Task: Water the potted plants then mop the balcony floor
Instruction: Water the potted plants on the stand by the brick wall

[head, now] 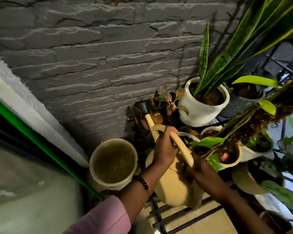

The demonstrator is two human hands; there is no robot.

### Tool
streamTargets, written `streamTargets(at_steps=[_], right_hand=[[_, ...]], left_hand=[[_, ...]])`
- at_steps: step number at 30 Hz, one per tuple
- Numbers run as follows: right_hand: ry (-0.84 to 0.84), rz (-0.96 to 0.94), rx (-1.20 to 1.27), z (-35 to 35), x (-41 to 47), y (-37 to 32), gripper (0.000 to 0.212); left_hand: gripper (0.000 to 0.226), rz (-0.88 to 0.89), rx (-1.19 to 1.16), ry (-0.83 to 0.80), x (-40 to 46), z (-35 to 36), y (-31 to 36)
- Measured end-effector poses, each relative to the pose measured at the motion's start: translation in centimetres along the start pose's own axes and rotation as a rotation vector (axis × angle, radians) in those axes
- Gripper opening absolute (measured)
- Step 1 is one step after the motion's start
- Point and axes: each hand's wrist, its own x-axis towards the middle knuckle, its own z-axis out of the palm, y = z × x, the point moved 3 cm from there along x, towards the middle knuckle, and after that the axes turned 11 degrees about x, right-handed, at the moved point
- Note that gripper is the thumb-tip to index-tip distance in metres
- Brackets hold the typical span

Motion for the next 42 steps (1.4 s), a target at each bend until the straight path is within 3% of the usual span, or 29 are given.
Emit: streamTargets(at_steps=[7, 13, 19, 27, 31, 36, 42], right_hand=[[-0.147, 0.003, 0.183, -0.8, -1.4, 2.8, 0.015], [-0.048, -0.112, 0.058, -3.0, -4.3, 6.3, 0.021], [-0.083, -0.175, -0.025, -4.7, -7.4, 8.7, 0.006], [-0.154, -0.104, -0.1, -5.4, -10.5, 12.3, 0.015], [-0.145, -0.053, -0.151, -5.2, -12.9, 13.9, 0.018], [-0.122, -0.014, -0.169, -4.4, -18.5, 16.3, 0.025], [-0.03, 0.059, -0.219, -3.9, -27.4, 20.1, 0.028]], left_hand=[[0.048, -0.013, 0.09, 0.077, -3.7, 1.8, 0.3], [0.04, -0.152, -0.12, 0.117, -8.6, 3.6, 1.7], [0.038, -0.28, -0.23, 0.169, -13.3, 5.2, 3.5], [0.02, -0.337, -0.316, 0.167, -17.4, 7.2, 3.9], [0.038, -0.421, -0.352, 0.227, -19.7, 8.6, 3.4], [0.034, -0.576, -0.485, 0.126, -23.6, 10.8, 2.1], [0.018, -0.627, -0.511, -0.099, -31.2, 14.7, 0.7]])
